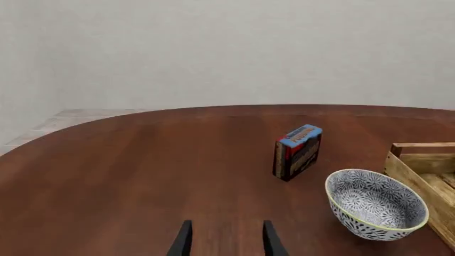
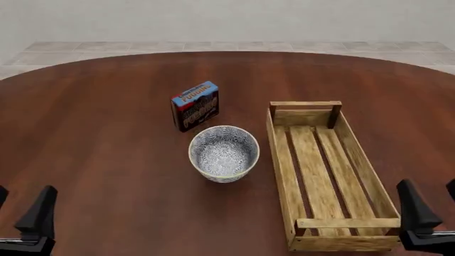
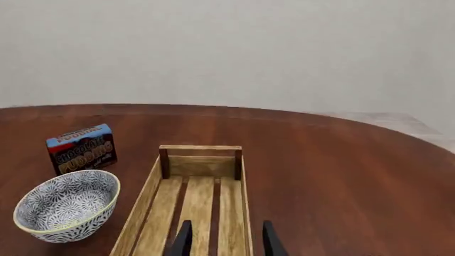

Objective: Pick up the bowl on the left and put it in the tray.

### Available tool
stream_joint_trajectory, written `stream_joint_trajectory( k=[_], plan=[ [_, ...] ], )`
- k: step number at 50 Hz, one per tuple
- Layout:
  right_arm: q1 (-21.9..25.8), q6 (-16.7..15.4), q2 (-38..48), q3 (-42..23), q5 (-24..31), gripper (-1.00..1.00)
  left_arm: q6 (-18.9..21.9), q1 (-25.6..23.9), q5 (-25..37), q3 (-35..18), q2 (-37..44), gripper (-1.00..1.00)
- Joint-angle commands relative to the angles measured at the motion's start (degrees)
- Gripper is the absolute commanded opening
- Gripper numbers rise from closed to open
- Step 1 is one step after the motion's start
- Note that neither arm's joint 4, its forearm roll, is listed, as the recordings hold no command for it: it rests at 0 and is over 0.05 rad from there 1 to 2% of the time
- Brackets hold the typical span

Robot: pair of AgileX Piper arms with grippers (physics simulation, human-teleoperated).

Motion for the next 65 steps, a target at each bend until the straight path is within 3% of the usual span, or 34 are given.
stream_joint_trajectory(
  k=[1,24,35,37,39,65],
  plan=[
    [-0.07,0.74,-2.00,1.04,0.70,1.00,0.00,0.00,0.00,0.00,0.00,1.00],
    [0.73,1.12,-0.72,1.19,-0.13,1.00,0.00,0.00,0.00,0.00,0.00,1.00],
    [3.48,-1.14,5.94,0.38,-5.30,1.00,0.00,0.00,0.00,0.00,0.00,1.00],
    [4.36,-2.91,7.84,0.04,-6.67,1.00,0.00,0.00,0.00,0.00,0.00,1.00],
    [4.90,-2.30,9.81,-0.34,-7.60,1.00,0.00,0.00,0.00,0.00,0.00,1.00],
    [8.73,-5.48,17.95,-3.97,-10.83,1.00,0.00,0.00,0.00,0.00,0.00,1.00]
  ],
)
